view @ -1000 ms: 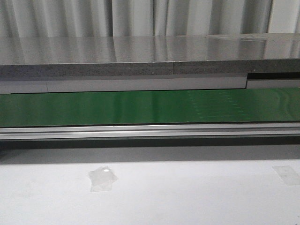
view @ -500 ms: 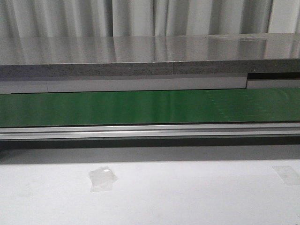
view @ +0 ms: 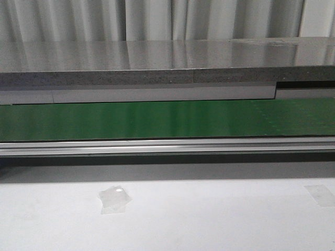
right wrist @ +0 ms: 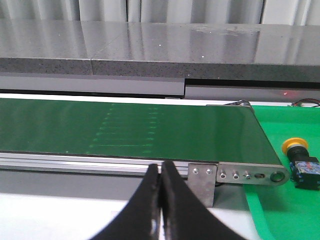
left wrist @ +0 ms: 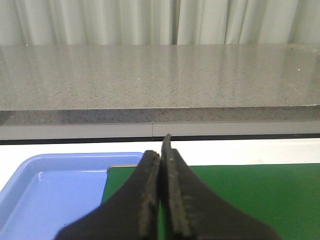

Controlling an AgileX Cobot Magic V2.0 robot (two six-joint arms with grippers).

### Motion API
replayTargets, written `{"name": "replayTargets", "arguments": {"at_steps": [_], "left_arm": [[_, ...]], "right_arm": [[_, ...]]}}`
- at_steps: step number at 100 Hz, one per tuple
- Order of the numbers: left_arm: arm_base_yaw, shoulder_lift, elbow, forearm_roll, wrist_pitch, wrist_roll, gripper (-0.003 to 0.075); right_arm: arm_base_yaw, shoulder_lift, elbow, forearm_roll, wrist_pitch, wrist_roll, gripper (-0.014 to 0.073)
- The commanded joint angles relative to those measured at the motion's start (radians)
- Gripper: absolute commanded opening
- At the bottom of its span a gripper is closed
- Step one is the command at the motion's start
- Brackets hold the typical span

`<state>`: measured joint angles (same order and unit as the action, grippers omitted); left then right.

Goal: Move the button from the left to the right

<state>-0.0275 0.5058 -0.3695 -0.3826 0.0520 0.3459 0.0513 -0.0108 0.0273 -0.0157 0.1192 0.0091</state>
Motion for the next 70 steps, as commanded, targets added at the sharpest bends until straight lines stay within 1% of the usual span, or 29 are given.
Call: {"name": "replayTargets", "arguments": {"at_steps": [1, 25, 35, 46, 53, 56, 66, 70], "left_arm": [[-0.007, 0.008, -0.03, -0.009, -0.074, -0.002, -0.002], [-0.007, 0.008, -0.027, -0.009, -0.069, -0.002, -0.002], [-0.007, 0.008, -0.016, -0.009, -0.093, -0.002, -0.002], [-0.007, 0.003, 0.016, 0.057, -0.097, -0.029, -0.002], [-0.007, 0.0, 0.044, 0.154, -0.101, -0.131, -0.002], [-0.007, -0.004, 0.057, 0.207, -0.107, -0.194, -0.002], [-0.007, -0.032, 0.109, 0.409, -0.142, -0.378, -0.002], [-0.007, -0.048, 0.13, 0.453, -0.155, -0.431, -0.002]], "right_arm": [[0.004, -0.014, -0.015, -0.005, -0.085, 0.002, -0.0066], [0.004, -0.014, -0.015, -0.005, -0.085, 0.002, -0.0066], [0.004, -0.014, -0.015, -0.005, -0.085, 0.002, -0.0066], [0.004, -0.014, -0.015, -0.005, -0.085, 0.002, -0.0066], [0.004, -0.014, -0.015, -0.005, -0.085, 0.002, -0.0066], [0.004, -0.014, -0.015, -0.005, -0.085, 0.002, -0.0066], [0.004, -0.014, -0.015, -0.005, -0.085, 0.002, -0.0066], [0.004, -0.014, -0.015, -0.005, -0.085, 0.002, -0.0066]]}}
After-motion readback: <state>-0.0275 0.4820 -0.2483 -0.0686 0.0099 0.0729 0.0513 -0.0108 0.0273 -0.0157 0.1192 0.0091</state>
